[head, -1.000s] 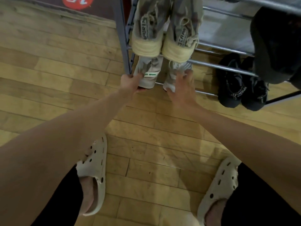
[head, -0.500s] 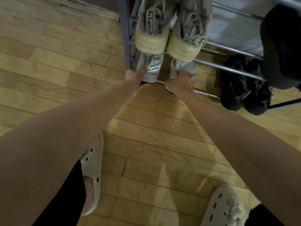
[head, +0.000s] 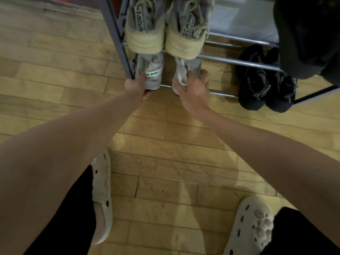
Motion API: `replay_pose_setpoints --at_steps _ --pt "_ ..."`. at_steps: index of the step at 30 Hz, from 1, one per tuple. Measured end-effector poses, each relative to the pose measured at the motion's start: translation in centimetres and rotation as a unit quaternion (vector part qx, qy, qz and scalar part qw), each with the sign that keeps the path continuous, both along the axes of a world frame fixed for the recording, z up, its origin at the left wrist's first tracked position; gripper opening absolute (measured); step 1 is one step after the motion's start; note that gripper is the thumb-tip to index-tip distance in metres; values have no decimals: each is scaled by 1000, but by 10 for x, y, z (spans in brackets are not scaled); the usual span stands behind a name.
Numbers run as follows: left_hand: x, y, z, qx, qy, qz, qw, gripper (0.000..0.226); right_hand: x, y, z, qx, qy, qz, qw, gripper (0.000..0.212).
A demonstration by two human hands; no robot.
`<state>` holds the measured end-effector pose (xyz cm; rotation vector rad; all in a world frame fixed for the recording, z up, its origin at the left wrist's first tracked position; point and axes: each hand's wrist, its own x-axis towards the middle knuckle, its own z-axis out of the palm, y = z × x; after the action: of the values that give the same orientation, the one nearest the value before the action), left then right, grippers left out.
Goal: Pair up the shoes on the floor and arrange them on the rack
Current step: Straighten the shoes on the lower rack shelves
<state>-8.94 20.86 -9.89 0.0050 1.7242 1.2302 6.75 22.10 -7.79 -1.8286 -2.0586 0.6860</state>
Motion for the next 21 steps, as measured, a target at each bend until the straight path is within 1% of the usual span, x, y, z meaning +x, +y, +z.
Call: replay_pose_setpoints --at_steps 3,5,8,11,14,18,21 --pt "-4 0 1 -15 -10 -15 1000 48 -16 23 4 -6 5 -12 1000 46" --pt "-7 0 2 -18 -9 -21 1000 44 -25 33 -1 -1 -13 1 1000 49" --pt "-6 3 0 -24 2 -22 999 42 -33 39 -14 -35 -28 9 999 53" --pt "1 1 -2 -24 31 -15 999 42 -37 36 -21 -58 -10 -5 998 53" --pt "9 2 -6 -49 84 -3 995 46 -34 38 -16 -65 11 -2 998 50" --pt "17 3 -5 -65 113 -1 991 39 -36 36 -9 -71 -29 -5 997 56" --pt "17 -1 9 -101 95 -25 990 48 -36 34 -2 -95 -25 20 995 65"
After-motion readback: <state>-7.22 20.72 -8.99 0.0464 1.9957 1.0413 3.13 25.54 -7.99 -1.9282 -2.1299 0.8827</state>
